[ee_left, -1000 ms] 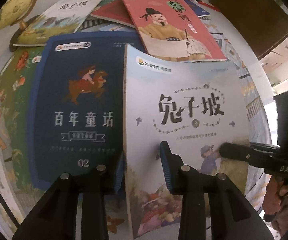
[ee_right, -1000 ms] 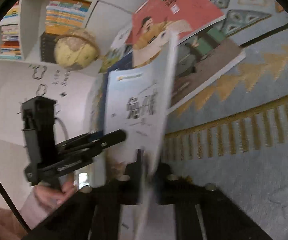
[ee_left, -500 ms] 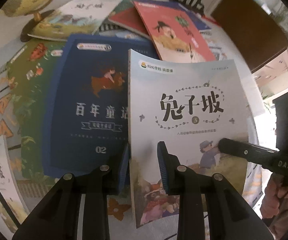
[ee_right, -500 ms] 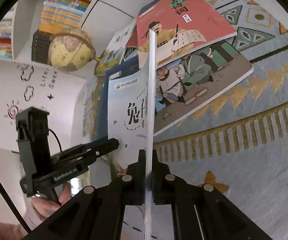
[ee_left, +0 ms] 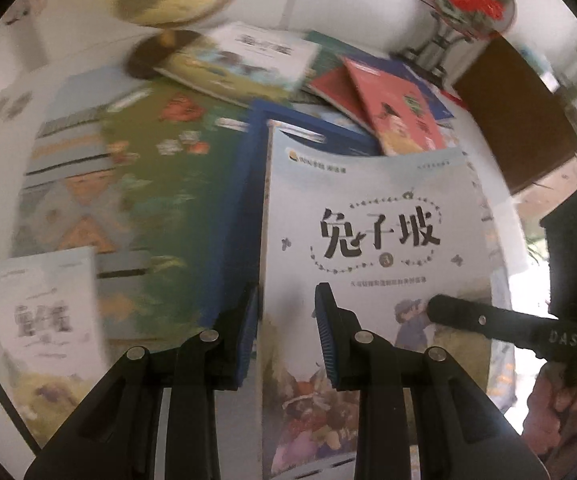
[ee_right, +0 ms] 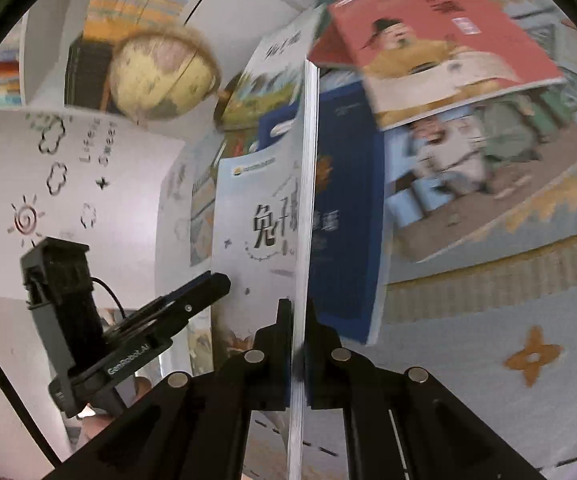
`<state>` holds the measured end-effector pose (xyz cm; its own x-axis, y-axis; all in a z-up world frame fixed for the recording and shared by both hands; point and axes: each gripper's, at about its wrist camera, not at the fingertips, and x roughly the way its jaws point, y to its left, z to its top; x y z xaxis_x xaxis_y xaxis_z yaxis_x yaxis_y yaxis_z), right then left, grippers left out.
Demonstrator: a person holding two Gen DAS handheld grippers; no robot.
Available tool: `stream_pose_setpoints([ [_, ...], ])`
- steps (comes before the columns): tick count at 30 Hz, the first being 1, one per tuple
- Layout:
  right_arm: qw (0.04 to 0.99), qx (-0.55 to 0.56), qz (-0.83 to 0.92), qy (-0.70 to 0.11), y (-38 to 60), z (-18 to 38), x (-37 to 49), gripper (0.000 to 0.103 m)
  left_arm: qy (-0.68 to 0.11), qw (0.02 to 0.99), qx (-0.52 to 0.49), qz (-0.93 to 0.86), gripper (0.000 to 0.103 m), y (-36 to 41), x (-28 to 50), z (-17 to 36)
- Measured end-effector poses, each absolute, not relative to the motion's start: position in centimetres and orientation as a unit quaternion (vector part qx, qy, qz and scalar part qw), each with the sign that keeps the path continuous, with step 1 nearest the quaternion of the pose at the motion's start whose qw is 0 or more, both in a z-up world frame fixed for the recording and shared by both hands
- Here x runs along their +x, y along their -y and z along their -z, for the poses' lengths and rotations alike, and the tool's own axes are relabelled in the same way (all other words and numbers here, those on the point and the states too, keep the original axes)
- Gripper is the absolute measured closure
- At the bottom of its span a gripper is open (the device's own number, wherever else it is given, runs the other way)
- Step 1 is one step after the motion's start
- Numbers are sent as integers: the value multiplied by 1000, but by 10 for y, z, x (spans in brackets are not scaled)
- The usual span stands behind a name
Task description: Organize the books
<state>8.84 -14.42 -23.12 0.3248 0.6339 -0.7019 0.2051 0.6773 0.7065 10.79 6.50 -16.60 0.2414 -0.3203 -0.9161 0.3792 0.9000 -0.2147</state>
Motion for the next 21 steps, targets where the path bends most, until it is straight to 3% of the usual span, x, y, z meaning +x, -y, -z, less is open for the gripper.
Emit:
stream_pose_setpoints([
  [21, 687, 304, -235, -617, -90, 254, 147, 98, -585, 806, -45, 81, 77, -288, 130, 173],
])
